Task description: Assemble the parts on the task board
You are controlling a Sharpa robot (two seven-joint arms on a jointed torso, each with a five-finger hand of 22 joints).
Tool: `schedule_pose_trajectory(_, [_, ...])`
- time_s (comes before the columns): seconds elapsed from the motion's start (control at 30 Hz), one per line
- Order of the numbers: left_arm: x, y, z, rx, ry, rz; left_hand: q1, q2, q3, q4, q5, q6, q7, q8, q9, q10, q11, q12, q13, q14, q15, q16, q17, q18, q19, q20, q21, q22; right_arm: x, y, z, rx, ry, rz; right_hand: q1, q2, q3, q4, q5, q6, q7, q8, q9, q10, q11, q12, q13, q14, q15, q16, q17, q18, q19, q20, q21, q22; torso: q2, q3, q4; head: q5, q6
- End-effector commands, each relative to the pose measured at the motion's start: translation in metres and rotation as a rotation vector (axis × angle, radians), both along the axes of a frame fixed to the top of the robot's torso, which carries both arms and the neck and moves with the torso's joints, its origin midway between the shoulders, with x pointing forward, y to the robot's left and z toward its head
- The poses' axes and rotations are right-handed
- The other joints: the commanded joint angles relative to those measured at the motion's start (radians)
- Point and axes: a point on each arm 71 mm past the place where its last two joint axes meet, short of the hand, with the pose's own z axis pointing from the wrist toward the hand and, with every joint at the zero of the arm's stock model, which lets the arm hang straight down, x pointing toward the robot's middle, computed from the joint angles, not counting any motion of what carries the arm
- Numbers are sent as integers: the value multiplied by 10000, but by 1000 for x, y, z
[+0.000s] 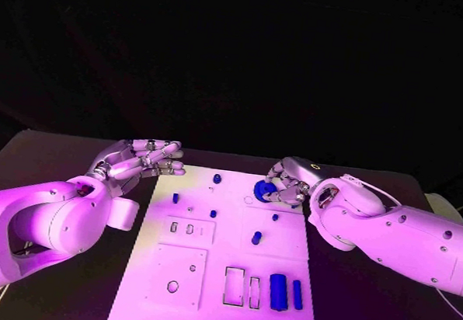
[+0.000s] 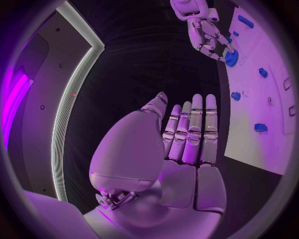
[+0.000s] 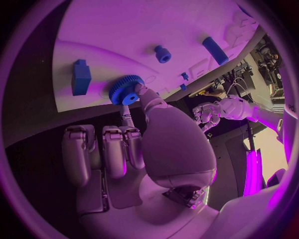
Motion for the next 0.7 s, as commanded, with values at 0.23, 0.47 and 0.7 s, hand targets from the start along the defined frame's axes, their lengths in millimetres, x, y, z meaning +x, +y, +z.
schedule_pose_trajectory(0.23, [0, -2, 1, -50, -118, -182, 12, 73, 21, -62, -22, 43, 20, -32, -11, 22, 9, -44, -11, -49, 39, -67, 10, 113, -47, 12, 64, -9, -16, 22, 18, -195, -1994, 929, -238, 22, 75, 16, -57, 457, -339, -107, -26, 1049, -71, 37, 2633, 1060, -55, 37, 2634, -140, 661, -83, 126, 2138, -11, -10, -10, 60, 74])
schedule_pose_trajectory(0.47, [0, -3, 1, -68, -117, -218, 1, 79, 22, -59, -23, 37, 29, -43, -13, 16, 15, -60, -13, -49, 42, -75, 11, 113, -50, 14, 68, -9, -25, 55, 25, -345, -2397, 1706, -271, -13, 106, 15, -33, 449, -333, -140, -39, 1049, -68, 37, 2633, 1060, -57, 37, 2634, -155, 700, -87, 168, 2187, 3, -15, 15, 67, 138])
schedule_pose_trajectory(0.7, [0, -4, 1, -72, -117, -228, -2, 83, 24, -58, -23, 38, 30, -46, -13, 16, 17, -65, -13, -50, 44, -78, 11, 113, -52, 15, 69, -10, -21, 80, 23, -512, -2455, 1997, -294, -25, 149, 16, -14, 437, -325, -175, -52, 1049, -64, 37, 2633, 1060, -55, 37, 2634, -157, 705, -88, 173, 2194, 12, -24, 11, 152, 165])
